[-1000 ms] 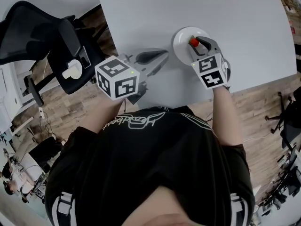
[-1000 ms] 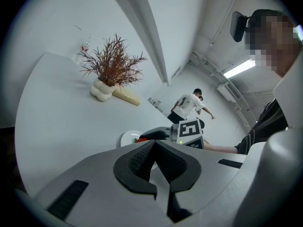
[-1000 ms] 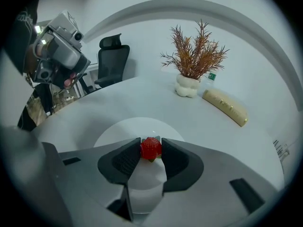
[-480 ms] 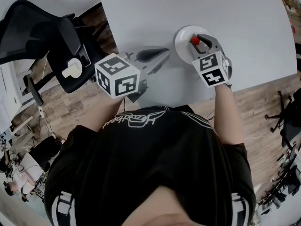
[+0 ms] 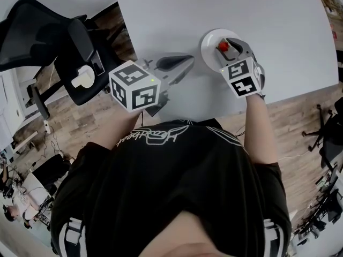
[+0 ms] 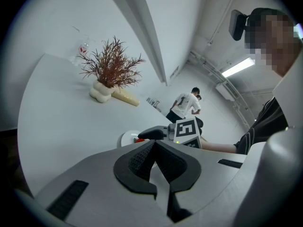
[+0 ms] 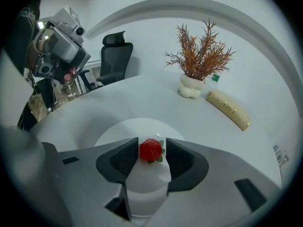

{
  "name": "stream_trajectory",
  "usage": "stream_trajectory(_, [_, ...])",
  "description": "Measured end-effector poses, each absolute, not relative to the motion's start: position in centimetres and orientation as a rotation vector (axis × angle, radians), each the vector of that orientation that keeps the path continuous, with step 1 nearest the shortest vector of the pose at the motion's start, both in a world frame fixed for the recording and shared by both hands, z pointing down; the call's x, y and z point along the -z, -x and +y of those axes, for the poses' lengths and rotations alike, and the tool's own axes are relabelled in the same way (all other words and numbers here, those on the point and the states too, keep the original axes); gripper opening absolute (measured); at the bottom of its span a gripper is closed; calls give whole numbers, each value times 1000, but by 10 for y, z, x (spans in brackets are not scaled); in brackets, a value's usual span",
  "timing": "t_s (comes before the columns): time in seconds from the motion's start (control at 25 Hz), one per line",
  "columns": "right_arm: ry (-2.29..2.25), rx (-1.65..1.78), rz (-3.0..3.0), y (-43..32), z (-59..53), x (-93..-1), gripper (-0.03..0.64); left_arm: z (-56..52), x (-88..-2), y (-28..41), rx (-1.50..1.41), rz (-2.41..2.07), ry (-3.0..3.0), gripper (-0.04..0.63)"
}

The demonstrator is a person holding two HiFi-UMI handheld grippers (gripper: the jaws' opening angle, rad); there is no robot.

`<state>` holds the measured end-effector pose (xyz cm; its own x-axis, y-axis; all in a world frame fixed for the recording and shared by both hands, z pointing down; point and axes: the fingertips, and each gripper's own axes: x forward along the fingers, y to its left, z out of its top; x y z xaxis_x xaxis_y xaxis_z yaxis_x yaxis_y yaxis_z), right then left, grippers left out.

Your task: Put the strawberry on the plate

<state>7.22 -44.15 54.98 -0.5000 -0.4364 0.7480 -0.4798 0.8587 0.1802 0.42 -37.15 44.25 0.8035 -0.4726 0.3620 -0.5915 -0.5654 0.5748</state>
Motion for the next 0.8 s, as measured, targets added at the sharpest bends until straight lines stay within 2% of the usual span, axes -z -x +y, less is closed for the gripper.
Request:
stream_trajectory(0.4, [-752,-45,-2213,-71,-436,-521,169,-356,-428,0,-211,-784,-2298,6])
stream_trajectory(0.8, [-962,-52,-2340,-72,-390,-437,169,-311,-389,5,-200,-760,-2390,8])
